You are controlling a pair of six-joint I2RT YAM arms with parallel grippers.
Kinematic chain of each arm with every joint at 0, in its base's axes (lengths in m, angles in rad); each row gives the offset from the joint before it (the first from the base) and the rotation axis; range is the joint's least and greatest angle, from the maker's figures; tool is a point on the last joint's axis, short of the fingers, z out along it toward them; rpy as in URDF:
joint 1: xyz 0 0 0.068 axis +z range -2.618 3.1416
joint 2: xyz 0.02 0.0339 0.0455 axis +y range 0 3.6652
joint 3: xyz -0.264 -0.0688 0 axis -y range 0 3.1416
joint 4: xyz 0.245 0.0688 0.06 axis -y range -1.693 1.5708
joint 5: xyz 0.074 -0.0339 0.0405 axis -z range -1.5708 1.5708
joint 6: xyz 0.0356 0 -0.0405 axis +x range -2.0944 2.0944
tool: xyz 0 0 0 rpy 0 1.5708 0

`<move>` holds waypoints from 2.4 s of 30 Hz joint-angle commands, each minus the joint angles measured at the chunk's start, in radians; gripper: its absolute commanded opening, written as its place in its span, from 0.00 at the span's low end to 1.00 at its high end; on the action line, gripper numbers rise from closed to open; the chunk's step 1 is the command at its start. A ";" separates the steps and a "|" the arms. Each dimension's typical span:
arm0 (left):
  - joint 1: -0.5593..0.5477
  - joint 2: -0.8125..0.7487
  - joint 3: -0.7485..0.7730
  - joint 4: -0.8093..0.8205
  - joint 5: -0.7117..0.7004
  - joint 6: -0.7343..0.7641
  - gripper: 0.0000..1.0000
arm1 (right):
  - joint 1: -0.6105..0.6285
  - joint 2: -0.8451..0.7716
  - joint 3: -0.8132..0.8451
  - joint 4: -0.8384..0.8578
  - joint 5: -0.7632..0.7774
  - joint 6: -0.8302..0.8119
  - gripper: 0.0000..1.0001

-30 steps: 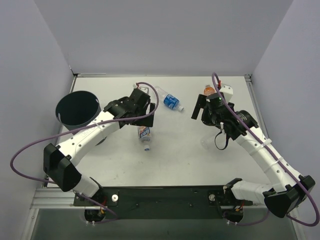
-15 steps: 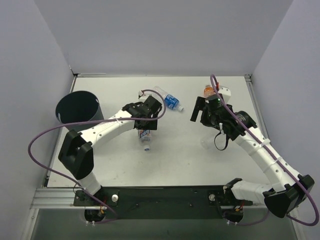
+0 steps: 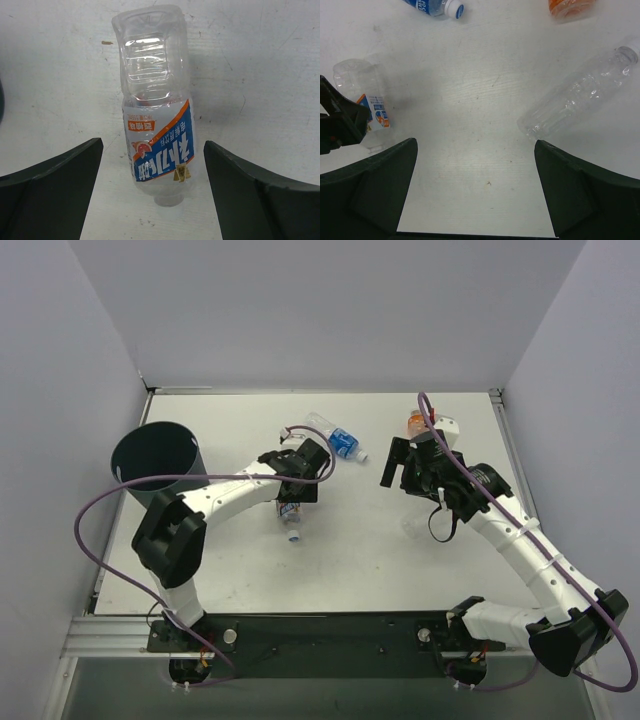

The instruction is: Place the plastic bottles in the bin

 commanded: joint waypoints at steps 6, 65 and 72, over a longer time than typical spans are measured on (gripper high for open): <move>0.022 0.057 -0.032 0.125 -0.003 0.012 0.94 | 0.000 -0.028 -0.021 -0.005 -0.005 -0.015 0.97; 0.488 -0.368 0.382 -0.091 -0.253 0.261 0.14 | 0.000 0.112 0.062 0.027 -0.134 -0.059 0.95; 0.616 -0.362 0.331 -0.015 -0.330 0.287 0.14 | -0.002 0.118 0.059 0.025 -0.148 -0.071 0.95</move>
